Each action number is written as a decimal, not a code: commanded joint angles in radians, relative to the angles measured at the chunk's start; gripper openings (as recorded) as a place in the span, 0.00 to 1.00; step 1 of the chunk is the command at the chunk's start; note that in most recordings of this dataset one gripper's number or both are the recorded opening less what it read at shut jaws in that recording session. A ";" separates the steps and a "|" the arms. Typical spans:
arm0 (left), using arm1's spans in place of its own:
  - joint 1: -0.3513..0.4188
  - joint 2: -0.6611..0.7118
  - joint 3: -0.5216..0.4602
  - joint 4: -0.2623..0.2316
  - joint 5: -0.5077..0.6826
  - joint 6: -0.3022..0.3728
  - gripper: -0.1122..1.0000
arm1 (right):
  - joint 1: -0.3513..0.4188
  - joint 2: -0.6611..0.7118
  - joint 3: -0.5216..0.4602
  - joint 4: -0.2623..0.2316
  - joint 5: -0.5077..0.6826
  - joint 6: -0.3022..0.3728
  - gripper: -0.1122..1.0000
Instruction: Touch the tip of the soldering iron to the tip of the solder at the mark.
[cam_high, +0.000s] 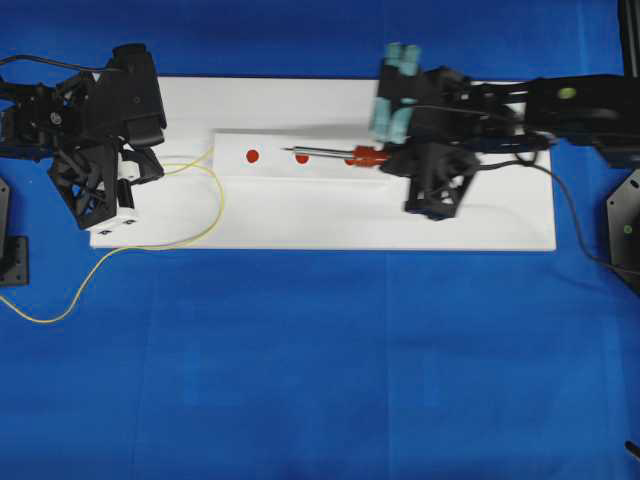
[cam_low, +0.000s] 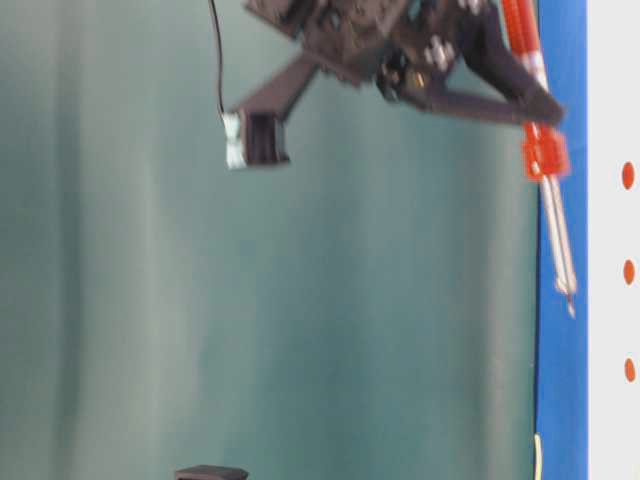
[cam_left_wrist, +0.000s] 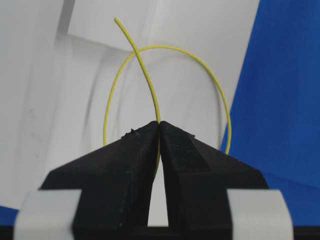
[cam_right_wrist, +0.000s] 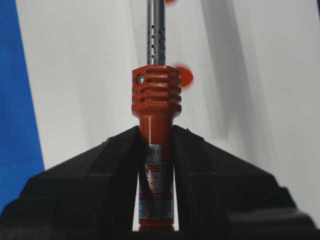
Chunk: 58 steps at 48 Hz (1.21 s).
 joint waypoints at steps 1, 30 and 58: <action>-0.002 -0.012 -0.012 0.002 -0.003 -0.002 0.12 | -0.009 -0.077 0.038 -0.002 -0.014 0.003 0.16; -0.002 0.094 -0.103 0.002 -0.011 -0.003 0.12 | -0.018 -0.138 0.109 -0.015 -0.046 0.032 0.16; -0.015 0.431 -0.328 0.002 -0.094 0.008 0.12 | -0.018 -0.126 0.117 -0.015 -0.048 0.032 0.16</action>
